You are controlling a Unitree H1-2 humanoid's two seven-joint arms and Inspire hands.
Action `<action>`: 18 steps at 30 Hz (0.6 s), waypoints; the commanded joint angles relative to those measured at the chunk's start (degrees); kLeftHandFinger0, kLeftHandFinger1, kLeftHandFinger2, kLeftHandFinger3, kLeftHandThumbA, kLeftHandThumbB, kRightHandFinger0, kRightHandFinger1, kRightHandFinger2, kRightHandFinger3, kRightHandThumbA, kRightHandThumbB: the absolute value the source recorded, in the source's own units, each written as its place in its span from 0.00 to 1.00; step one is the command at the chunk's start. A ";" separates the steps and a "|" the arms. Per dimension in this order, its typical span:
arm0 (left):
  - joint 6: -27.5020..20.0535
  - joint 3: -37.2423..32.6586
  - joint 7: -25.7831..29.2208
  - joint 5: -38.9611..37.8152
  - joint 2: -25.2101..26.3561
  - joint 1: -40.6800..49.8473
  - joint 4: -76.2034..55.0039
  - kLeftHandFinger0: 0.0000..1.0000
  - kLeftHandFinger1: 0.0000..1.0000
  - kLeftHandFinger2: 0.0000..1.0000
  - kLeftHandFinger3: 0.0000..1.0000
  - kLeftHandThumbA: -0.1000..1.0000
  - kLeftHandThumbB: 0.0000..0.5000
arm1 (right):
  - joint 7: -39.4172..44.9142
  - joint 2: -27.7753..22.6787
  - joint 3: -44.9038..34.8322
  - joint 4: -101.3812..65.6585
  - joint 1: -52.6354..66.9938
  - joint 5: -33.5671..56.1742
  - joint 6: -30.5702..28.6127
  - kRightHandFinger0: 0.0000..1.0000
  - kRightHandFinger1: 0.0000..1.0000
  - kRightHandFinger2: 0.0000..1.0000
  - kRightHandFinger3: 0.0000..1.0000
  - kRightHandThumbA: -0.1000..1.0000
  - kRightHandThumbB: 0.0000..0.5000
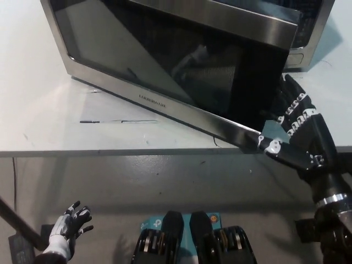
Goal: A microwave is kept infront of the robot with its door slightly ajar. The robot uses its right hand to push the door towards the left to open it.
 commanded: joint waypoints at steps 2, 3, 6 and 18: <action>-1.04 -0.28 0.70 0.57 1.20 -0.75 -0.19 0.83 0.85 0.92 0.98 0.46 0.29 | 1.85 2.75 2.92 -2.75 1.39 1.33 0.24 0.72 0.98 1.00 1.00 1.00 0.46; -0.98 -0.19 0.63 0.43 1.19 -0.77 -0.18 0.82 0.84 0.92 0.97 0.46 0.30 | 2.38 2.78 3.38 -2.79 1.79 1.28 -0.64 0.71 0.98 1.00 1.00 1.00 0.44; -0.96 0.06 0.61 0.11 1.10 -0.69 -0.35 0.82 0.84 0.91 0.96 0.45 0.31 | 3.17 3.00 5.05 -3.01 3.43 0.22 -3.04 0.71 0.98 1.00 1.00 1.00 0.41; -1.53 -0.23 0.37 0.33 1.19 -0.95 0.69 0.84 0.85 0.93 0.95 0.44 0.28 | 3.65 2.92 10.28 -10.06 13.83 1.35 -1.71 0.74 0.96 1.00 1.00 1.00 0.46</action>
